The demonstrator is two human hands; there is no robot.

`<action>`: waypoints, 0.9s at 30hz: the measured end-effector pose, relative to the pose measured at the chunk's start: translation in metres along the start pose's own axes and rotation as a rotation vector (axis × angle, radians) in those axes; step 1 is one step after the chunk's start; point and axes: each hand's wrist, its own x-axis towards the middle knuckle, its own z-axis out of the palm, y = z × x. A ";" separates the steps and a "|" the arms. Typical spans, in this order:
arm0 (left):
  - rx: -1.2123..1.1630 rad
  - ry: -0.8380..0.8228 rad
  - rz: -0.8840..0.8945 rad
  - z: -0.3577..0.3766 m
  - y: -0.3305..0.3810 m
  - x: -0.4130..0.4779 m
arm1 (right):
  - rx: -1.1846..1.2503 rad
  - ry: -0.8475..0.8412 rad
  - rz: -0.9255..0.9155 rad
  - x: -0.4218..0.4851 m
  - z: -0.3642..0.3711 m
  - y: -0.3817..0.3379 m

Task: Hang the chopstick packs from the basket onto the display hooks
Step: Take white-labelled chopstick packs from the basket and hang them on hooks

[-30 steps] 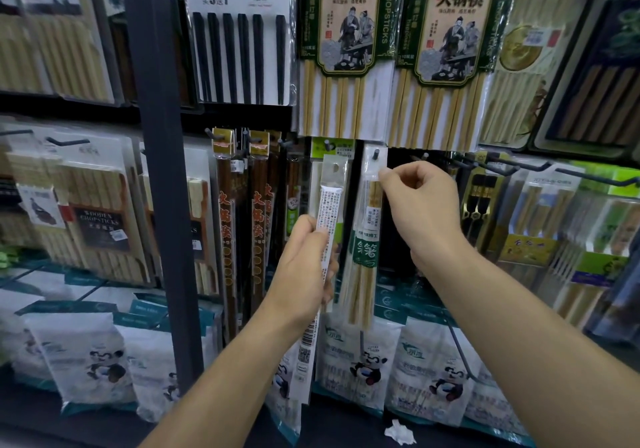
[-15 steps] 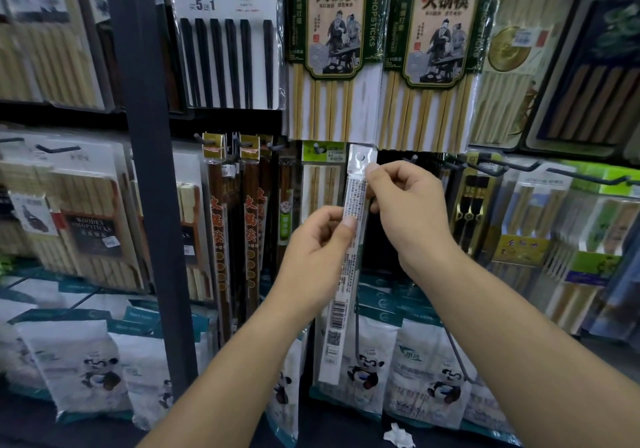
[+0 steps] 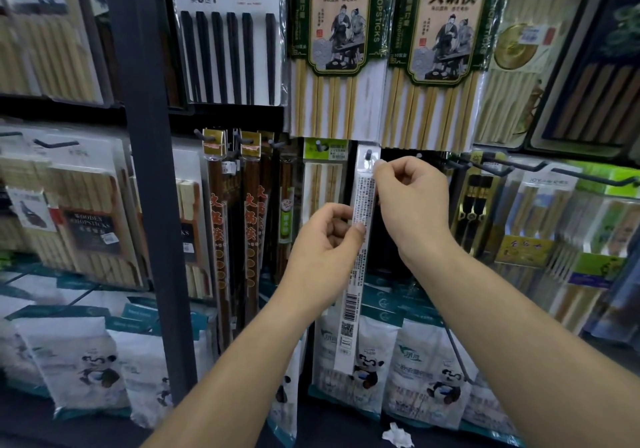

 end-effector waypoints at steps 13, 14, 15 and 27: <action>0.070 -0.035 -0.145 0.006 0.003 0.017 | -0.106 -0.258 0.004 -0.030 -0.005 0.057; 0.016 -0.070 -0.160 0.009 0.004 0.022 | -0.090 -0.301 0.007 -0.031 -0.003 0.059; -0.025 -0.098 -0.160 0.012 0.004 0.026 | -0.076 -0.334 0.015 -0.032 0.000 0.061; -0.149 -0.129 -0.103 0.026 -0.013 0.052 | 0.052 -0.416 0.030 -0.013 0.021 0.083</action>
